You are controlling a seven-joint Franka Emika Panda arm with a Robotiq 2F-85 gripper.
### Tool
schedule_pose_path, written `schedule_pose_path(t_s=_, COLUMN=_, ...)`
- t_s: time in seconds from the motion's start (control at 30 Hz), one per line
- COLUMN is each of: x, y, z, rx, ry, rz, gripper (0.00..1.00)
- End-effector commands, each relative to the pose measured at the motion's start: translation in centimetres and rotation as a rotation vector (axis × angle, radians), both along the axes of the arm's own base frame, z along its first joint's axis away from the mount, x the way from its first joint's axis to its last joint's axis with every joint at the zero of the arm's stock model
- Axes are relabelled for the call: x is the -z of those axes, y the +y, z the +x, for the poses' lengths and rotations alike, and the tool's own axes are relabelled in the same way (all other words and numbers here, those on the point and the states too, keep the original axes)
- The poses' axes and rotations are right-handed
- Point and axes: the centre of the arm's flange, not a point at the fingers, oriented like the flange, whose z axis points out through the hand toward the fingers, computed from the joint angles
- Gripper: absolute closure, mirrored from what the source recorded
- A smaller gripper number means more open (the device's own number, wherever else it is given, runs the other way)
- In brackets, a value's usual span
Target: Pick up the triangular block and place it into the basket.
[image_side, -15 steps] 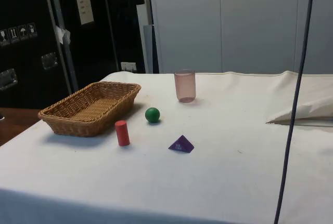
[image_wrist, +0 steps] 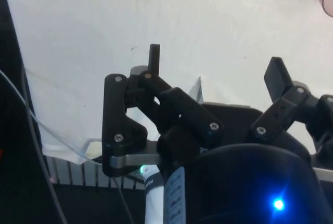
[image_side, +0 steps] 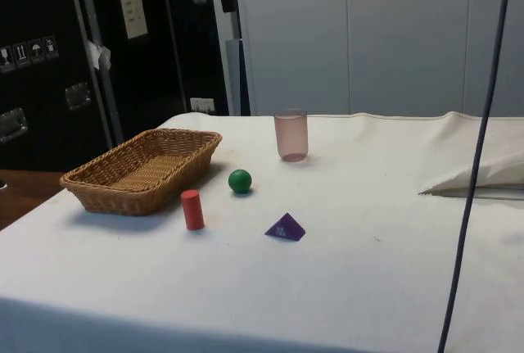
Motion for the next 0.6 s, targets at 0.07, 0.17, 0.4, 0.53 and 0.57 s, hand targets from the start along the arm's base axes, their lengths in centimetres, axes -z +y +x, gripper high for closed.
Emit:
schedule_pose_path(t_s=0.07, x=0.2, y=0.3, z=-0.4, rx=0.004, ry=-0.02, rz=-0.011, gripper=0.0)
schedule_pose_path(t_s=0.17, x=1.1, y=0.8, z=-1.0, rx=0.004, ry=-0.02, rz=-0.018, gripper=0.0)
schedule_pose_path(t_s=0.4, x=3.1, y=1.9, z=-2.7, rx=0.005, ry=-0.026, rz=-0.028, gripper=0.0)
schedule_pose_path(t_s=0.53, x=4.5, y=2.7, z=-3.7, rx=0.006, ry=-0.031, rz=-0.031, gripper=0.0)
schedule_pose_path(t_s=0.57, x=4.9, y=2.7, z=-3.9, rx=0.008, ry=-0.032, rz=-0.031, gripper=0.0)
